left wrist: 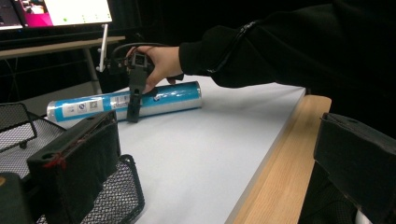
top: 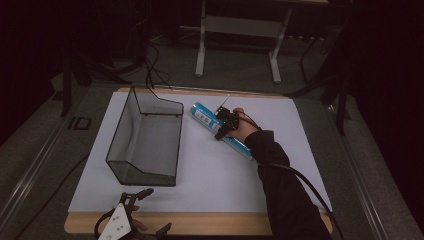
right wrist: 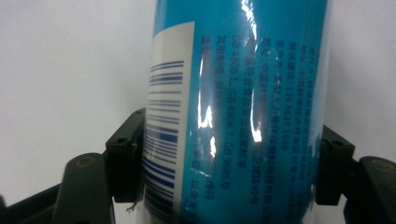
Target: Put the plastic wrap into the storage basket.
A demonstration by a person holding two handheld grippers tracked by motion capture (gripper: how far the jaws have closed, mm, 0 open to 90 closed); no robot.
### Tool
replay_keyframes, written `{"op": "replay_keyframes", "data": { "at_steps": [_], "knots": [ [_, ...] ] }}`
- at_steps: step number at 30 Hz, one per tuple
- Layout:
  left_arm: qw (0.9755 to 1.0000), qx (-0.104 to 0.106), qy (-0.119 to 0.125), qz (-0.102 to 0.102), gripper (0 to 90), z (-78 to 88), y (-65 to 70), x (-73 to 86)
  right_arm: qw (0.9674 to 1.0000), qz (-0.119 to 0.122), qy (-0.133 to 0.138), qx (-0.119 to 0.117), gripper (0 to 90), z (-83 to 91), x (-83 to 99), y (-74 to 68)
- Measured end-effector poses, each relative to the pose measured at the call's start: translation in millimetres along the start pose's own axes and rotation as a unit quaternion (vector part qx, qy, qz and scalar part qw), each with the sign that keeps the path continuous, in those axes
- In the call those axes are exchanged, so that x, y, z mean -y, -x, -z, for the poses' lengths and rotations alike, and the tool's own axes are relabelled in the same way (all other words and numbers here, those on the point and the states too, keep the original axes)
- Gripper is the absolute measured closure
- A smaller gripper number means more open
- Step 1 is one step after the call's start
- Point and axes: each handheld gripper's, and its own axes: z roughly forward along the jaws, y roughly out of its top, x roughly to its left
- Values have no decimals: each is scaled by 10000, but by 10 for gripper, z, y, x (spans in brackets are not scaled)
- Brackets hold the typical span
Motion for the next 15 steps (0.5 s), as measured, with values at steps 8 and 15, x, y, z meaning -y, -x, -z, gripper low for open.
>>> {"op": "replay_keyframes", "data": {
  "at_steps": [8,15],
  "knots": [
    [10000,-14,-20,-11,11,-10,-4,1,9997,-253,-46,-36,312,41,-13,-20],
    [10000,-22,-53,-47,11,-14,-4,2,9982,-438,399,-46,313,281,-19,7]
  ]
}}
